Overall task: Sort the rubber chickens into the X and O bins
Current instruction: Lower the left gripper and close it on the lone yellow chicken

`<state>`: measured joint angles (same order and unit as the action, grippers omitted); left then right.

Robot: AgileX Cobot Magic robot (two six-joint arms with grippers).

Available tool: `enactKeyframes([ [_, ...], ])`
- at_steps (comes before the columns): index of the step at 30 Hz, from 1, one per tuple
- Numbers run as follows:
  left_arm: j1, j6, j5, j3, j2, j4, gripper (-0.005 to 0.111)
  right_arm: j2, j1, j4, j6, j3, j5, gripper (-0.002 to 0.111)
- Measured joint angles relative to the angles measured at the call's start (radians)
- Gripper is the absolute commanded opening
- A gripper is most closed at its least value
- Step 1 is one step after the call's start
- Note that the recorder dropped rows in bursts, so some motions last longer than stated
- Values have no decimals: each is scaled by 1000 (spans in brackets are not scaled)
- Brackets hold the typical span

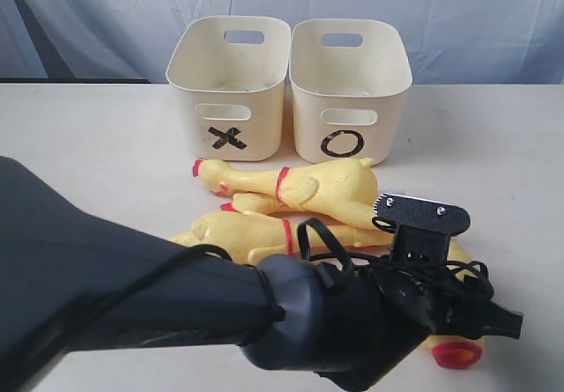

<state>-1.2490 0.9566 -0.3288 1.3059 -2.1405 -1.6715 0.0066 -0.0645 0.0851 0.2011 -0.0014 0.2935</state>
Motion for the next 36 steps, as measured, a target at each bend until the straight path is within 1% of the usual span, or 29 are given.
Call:
enactKeyframes([
  [2, 0, 0, 0, 0, 0, 0, 15, 0, 0, 0, 0, 0, 0, -1],
  [13, 0, 5, 0, 0, 0, 0, 14, 0, 0, 0, 0, 0, 0, -1],
  [22, 0, 128, 2, 4, 0, -59, 14, 0, 0, 0, 0, 0, 0, -1],
  [31, 1, 191, 31, 6, 15, -69, 14, 0, 0, 0, 0, 0, 0, -1],
  [36, 1, 223, 41, -45, 78, -69, 14, 0, 0, 0, 0, 0, 0, -1],
])
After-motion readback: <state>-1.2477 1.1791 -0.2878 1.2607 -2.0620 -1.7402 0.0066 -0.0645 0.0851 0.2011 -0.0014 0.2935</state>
